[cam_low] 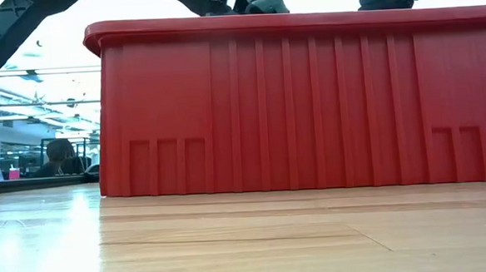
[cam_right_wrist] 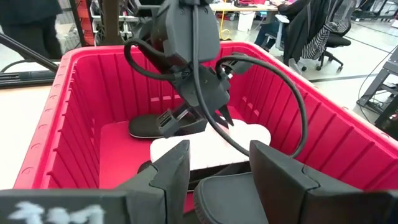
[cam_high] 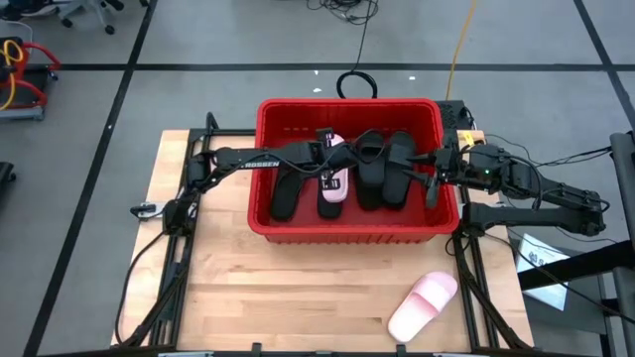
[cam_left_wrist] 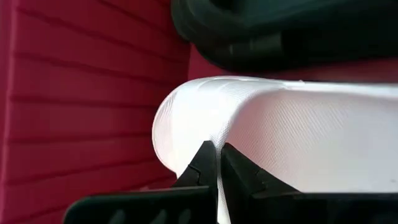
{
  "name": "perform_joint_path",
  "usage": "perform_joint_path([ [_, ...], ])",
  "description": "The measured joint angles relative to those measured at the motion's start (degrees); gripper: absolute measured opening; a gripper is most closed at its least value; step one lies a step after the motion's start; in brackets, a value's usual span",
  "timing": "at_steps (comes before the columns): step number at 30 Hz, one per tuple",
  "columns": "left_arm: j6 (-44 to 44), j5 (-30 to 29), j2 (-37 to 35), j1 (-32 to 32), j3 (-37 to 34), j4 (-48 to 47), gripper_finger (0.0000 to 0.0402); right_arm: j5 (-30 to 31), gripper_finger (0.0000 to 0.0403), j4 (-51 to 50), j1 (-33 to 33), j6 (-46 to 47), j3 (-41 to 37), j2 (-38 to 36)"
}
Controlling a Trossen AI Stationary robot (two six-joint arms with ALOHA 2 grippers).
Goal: Pick and place slides into bin
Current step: Put the pink slide into the red bin
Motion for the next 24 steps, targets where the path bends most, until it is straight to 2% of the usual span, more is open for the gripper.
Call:
perform_joint_path([
  [10, 0.31, 0.73, 0.01, 0.26, 0.00, 0.07, 0.0010, 0.00, 0.0155, 0.00, -0.01, 0.02, 0.00, 0.00],
  [19, -2.28, 2.75, 0.01, 0.26, 0.00, 0.26, 0.0036, 0.00, 0.0155, 0.02, 0.00, 0.00, 0.00, 0.00],
  [24, -3.13, 3.23, 0.01, 0.15, 0.00, 0.27, 0.0063, 0.00, 0.0155, 0.02, 0.00, 0.00, 0.00, 0.00],
])
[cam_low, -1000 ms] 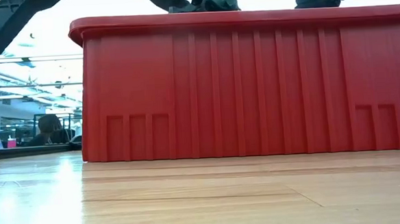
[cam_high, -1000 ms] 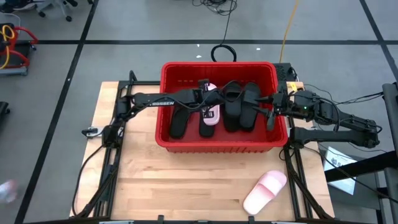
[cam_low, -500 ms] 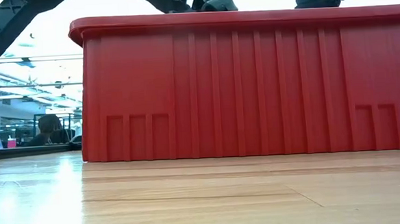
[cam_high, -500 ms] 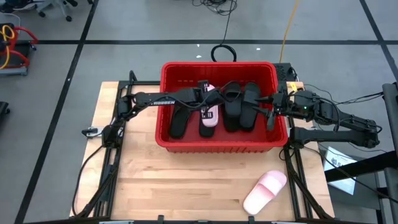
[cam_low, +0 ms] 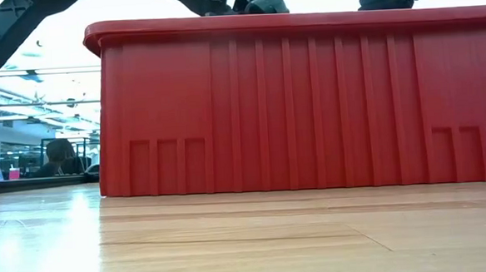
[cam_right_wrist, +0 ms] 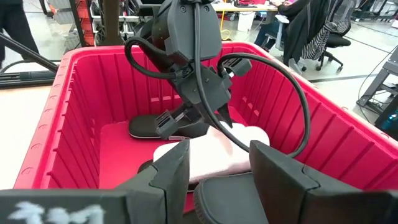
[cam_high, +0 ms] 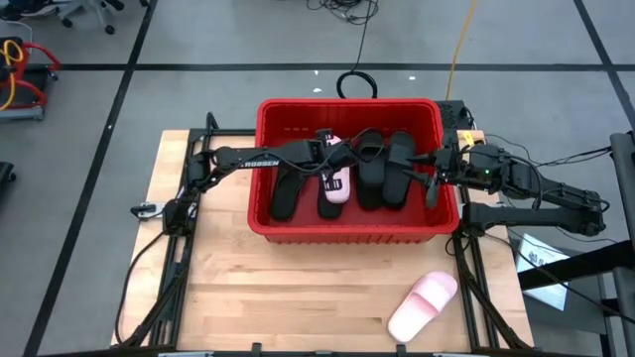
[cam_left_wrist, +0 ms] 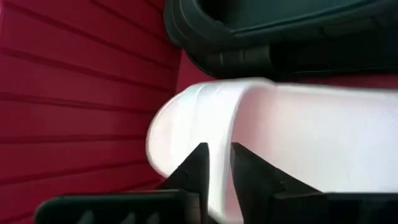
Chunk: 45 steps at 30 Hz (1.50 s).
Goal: Pick and place slides into bin
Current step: Put the pink slide into the red bin, then adjust the black slide in the red bin
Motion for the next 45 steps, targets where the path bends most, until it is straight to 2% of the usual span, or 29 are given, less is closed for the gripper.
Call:
perform_joint_path([
  [10, 1.13, 0.83, -0.02, 0.00, 0.00, 0.02, 0.0120, 0.00, 0.0155, 0.02, 0.00, 0.00, 0.00, 0.00],
  [15, 1.28, 0.54, -0.84, -0.05, -0.02, -0.08, 0.0122, 0.00, 0.0155, 0.02, 0.00, -0.01, 0.00, 0.01],
  [23, 1.27, 0.54, -7.47, -0.28, -0.02, 3.43, 0.0122, 0.07, 0.0155, 0.04, 0.00, -2.81, 0.00, 1.19],
  [32, 0.89, 0.32, -15.76, -1.30, 0.02, 4.52, 0.0122, 1.75, 0.0155, 5.15, -2.16, -5.81, 0.00, 12.61],
  [39, -1.83, 0.30, -21.52, -2.90, 0.02, 5.02, 0.0122, 1.73, 0.0155, 6.05, -9.43, -5.58, 0.02, 23.16],
  [45, -4.22, 0.28, -24.52, -4.32, 0.04, 6.18, 0.0122, 1.75, 0.0155, 6.66, -15.68, -8.99, 0.01, 30.81],
])
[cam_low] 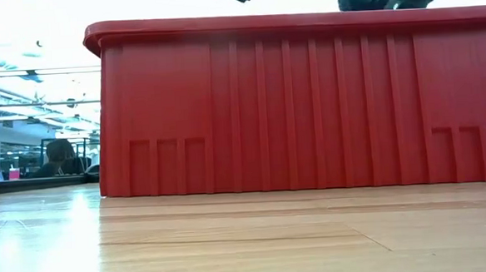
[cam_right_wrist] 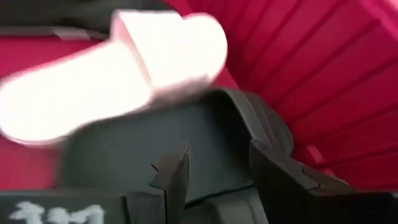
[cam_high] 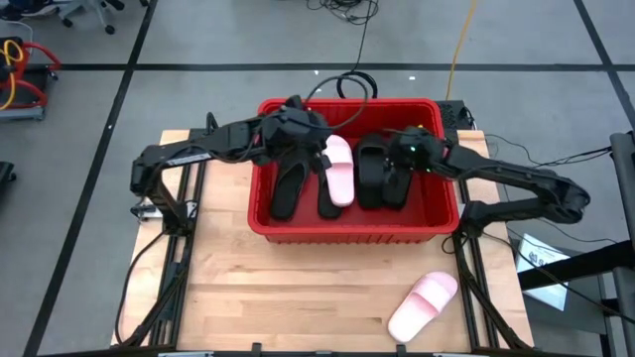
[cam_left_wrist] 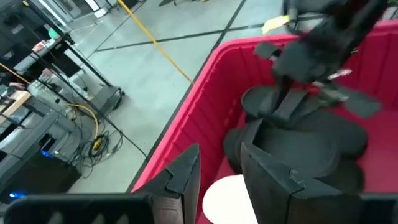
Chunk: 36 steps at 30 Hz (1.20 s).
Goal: Pick and place slides into bin
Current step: Adjust the black slide in the red bin
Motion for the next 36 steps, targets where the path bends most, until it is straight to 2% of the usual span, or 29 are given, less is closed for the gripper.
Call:
perform_joint_path([
  [10, -0.68, 0.04, -0.17, -1.25, -0.02, 0.17, 0.0122, 0.01, 0.0155, 7.18, -4.66, -6.84, -0.01, 7.06],
  [22, -0.90, 0.09, -0.17, -1.23, -0.02, 0.25, 0.0122, 1.59, 0.0155, 9.45, -7.03, -12.19, -0.01, 13.05],
  [26, -0.90, 0.09, -0.15, -1.23, -0.02, 0.22, 0.0122, 6.15, 0.0155, 12.85, -7.01, -14.24, -0.01, 14.07],
  [33, -0.63, 0.11, -0.15, -1.21, -0.02, 0.21, 0.0122, 6.03, 0.0155, 13.50, -7.23, -16.89, -0.01, 14.07],
  [36, -0.55, 0.11, -0.15, -1.21, -0.02, 0.19, 0.0122, 6.03, 0.0143, 13.50, -7.23, -17.20, -0.01, 14.06],
])
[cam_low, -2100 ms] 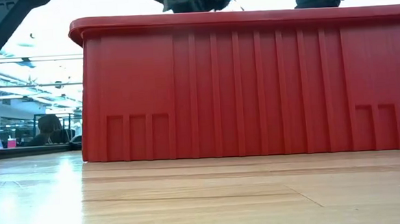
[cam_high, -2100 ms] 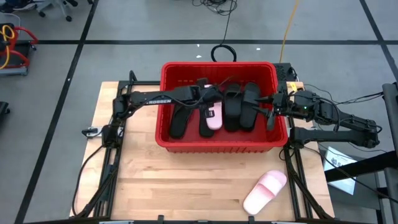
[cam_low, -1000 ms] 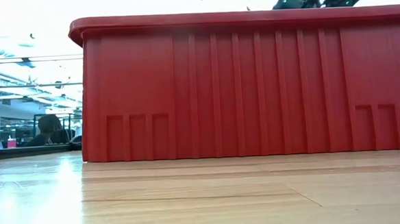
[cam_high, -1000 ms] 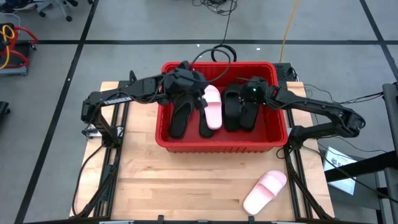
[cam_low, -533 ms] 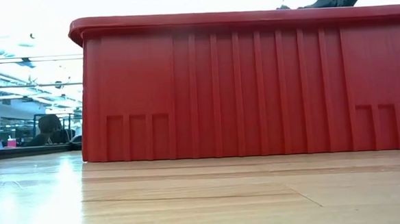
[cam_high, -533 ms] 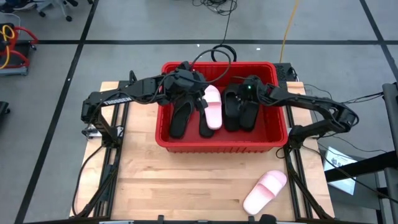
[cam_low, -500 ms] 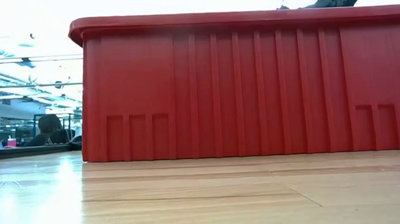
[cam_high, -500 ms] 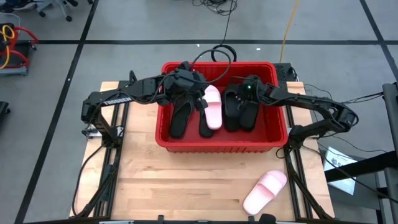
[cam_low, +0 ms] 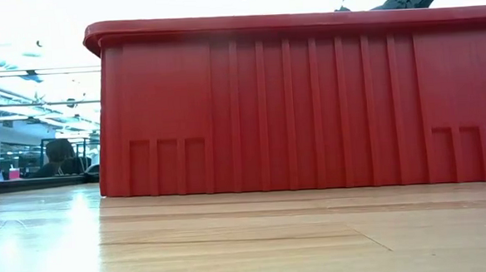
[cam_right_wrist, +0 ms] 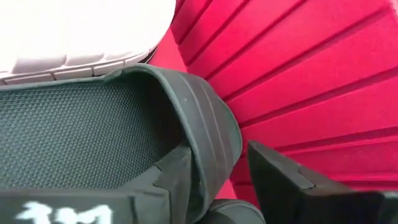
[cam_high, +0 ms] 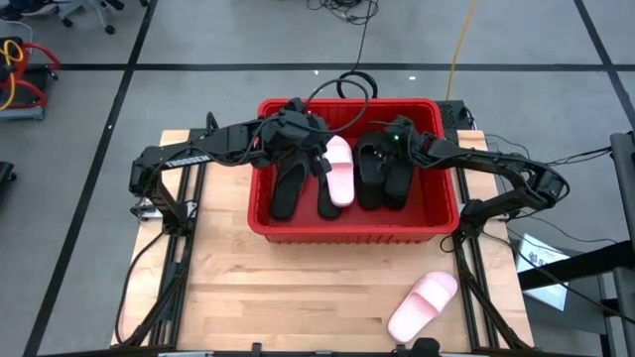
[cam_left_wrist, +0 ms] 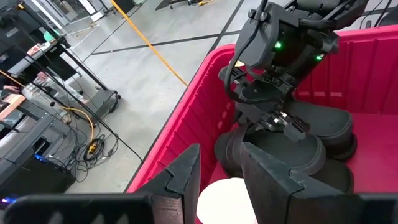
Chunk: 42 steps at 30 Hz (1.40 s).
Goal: Pick and place slides into bin
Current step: Adjust the black slide in the red bin
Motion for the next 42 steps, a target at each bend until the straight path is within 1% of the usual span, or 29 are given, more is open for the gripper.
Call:
perform_joint_path([
  [3, 0.00, 0.00, 0.00, 0.00, 0.00, 0.01, 0.0122, -0.07, 0.0109, -0.02, 0.00, 0.06, 0.00, 0.00],
  [7, -0.02, 0.02, 0.00, 0.00, 0.00, -0.01, 0.0122, -0.24, 0.0034, -0.87, 0.02, 1.02, 0.00, 0.00],
  [8, -0.02, 0.01, 0.00, 0.00, 0.00, -0.01, 0.0122, -0.21, 0.0018, -1.18, 0.04, 1.21, 0.00, 0.00],
  [9, -0.02, 0.02, 0.00, 0.00, 0.00, -0.01, 0.0122, -0.17, 0.0011, -1.42, 0.04, 1.48, 0.00, 0.00],
  [13, -0.07, 0.02, 0.02, 0.00, 0.00, -0.01, 0.0122, 0.21, 0.0007, -2.03, 1.25, 1.83, 0.00, -0.43],
  [19, -0.09, 0.24, 0.02, 0.00, 0.00, -0.03, 0.0122, 0.51, 0.0004, -4.85, 6.92, -1.14, -0.02, -3.20],
  [22, -0.09, 0.24, 0.02, -0.02, 0.00, -0.03, 0.0122, 4.29, 0.0003, -6.29, 9.49, -1.49, -0.02, -3.17],
  [25, -0.09, 0.24, 0.04, -0.02, 0.00, -0.03, 0.0122, 8.68, 0.0003, -5.09, 11.43, -1.35, -1.20, -3.26],
  [30, -0.11, 0.22, 0.04, -0.04, 0.00, -0.03, 0.0122, 9.34, 0.0002, -3.24, 13.10, -1.41, -4.41, -3.37],
  [33, -0.09, 0.22, 0.04, -0.04, 0.00, -0.03, 0.0122, 9.42, 0.0013, -1.21, 13.66, -2.39, -5.67, -3.34],
  [38, -0.11, 0.22, 0.04, -0.04, 0.00, -0.01, 0.0122, 9.06, 0.0047, 1.69, 13.92, -3.15, -5.99, -3.25],
  [42, -0.09, 0.22, 0.04, -0.04, 0.00, -0.01, 0.0122, 9.01, 0.0076, 1.99, 13.99, -4.00, -6.01, -3.21],
])
